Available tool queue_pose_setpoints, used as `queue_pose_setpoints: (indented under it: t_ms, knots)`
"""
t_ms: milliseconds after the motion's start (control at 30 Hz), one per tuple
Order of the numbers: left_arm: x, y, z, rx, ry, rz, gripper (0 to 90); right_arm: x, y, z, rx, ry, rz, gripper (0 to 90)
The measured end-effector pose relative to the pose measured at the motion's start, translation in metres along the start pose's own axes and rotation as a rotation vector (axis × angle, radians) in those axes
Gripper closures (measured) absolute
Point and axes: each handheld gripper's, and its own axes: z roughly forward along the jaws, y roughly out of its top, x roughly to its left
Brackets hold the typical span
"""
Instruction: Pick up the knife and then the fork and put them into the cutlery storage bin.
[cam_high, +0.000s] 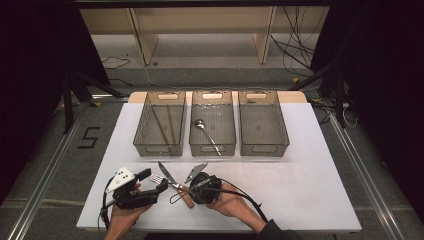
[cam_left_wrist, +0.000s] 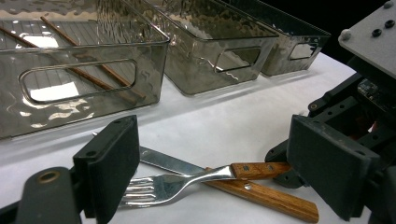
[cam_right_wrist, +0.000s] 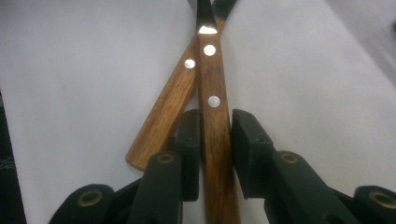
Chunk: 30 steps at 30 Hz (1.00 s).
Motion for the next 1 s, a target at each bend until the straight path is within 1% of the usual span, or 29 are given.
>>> queue_pose_setpoints:
  t_ms: [100,233,500,600,633,833,933,1000]
  knots:
    - [0.000,0.000,0.000,-0.004,0.000,-0.004,16.8,0.000,0.000,0.000,-0.005,0.002,0.005,76.0]
    - [0.000,0.000,0.000,-0.004,0.001,-0.002,16.8,-0.001,-0.001,-0.002,-0.011,0.021,0.014,76.3]
    - [0.000,0.000,-0.001,-0.019,0.010,-0.003,16.8,-0.006,0.000,-0.015,-0.038,0.045,0.006,76.4]
    - [0.000,0.000,-0.002,-0.020,0.010,-0.001,16.8,-0.007,0.001,-0.018,-0.044,0.040,0.007,76.5]
    - [0.000,0.000,-0.002,-0.021,0.010,-0.001,16.8,-0.007,0.001,-0.018,-0.048,0.045,0.008,76.5]
    - [0.000,0.001,-0.003,-0.022,0.014,-0.004,16.8,-0.009,0.001,-0.019,-0.060,0.059,0.020,76.5]
    - [0.001,0.001,-0.003,-0.022,0.015,-0.005,16.8,-0.010,0.002,-0.021,-0.068,0.071,0.034,76.5]
    - [0.000,0.001,-0.003,-0.028,0.017,-0.007,16.8,-0.012,0.002,-0.022,-0.080,0.070,0.034,76.6]
